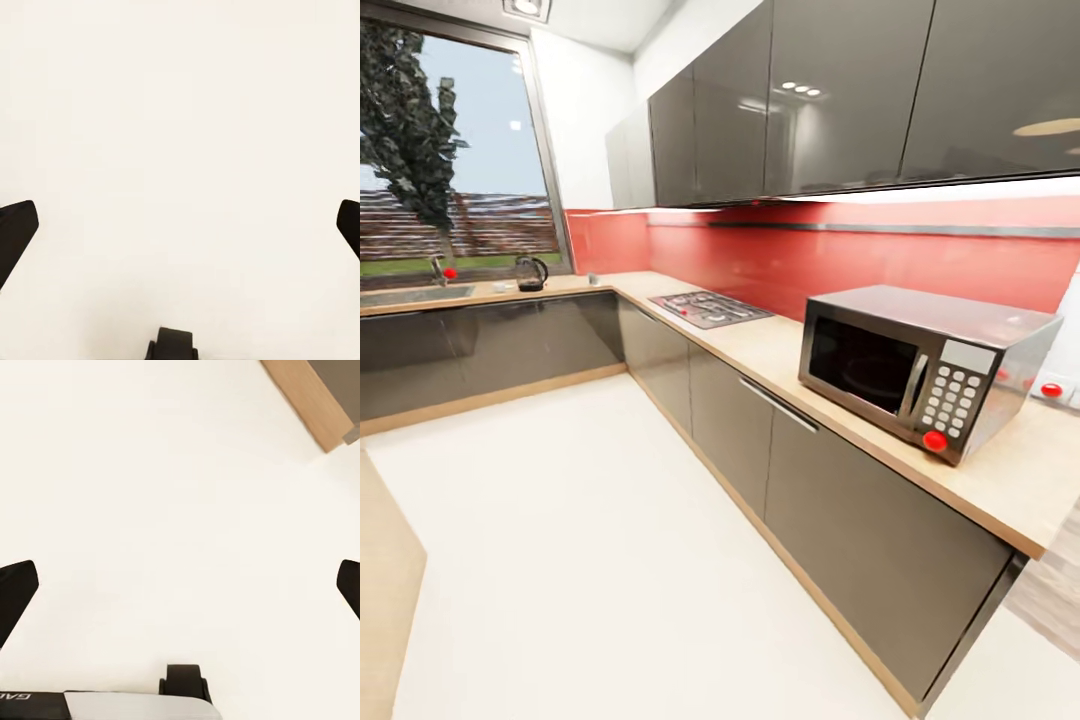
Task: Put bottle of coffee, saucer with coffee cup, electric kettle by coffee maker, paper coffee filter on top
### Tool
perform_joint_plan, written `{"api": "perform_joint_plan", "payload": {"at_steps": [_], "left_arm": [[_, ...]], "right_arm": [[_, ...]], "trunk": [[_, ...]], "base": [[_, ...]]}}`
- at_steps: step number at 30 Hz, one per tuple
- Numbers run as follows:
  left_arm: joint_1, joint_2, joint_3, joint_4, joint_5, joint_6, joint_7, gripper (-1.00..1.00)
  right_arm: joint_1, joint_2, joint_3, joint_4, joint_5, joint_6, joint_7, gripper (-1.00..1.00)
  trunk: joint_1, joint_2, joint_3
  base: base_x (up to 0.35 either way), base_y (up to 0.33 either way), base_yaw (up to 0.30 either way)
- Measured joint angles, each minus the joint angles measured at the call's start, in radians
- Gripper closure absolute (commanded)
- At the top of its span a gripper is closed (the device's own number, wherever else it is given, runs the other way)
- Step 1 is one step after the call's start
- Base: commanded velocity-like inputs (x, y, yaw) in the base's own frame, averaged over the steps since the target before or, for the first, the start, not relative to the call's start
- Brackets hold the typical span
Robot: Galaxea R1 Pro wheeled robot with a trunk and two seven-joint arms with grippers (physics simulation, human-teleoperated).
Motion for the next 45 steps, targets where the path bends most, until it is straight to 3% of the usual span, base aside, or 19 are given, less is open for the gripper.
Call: {"api": "perform_joint_plan", "payload": {"at_steps": [8,45], "left_arm": [[0.006,0.013,0.007,0.011,-0.001,-0.002,0.0,-1.0],[0.011,0.022,0.009,0.014,0.003,-0.001,0.0,-1.0]], "right_arm": [[0.0,0.001,0.002,0.004,0.003,0.001,0.0,-1.0],[0.0,0.002,0.001,0.04,0.004,0.0,-0.001,-1.0]], "trunk": [[-0.031,0.056,0.017],[-0.173,0.315,0.094]], "base": [[0.0,0.0,0.238],[0.0,0.0,0.224]]}}
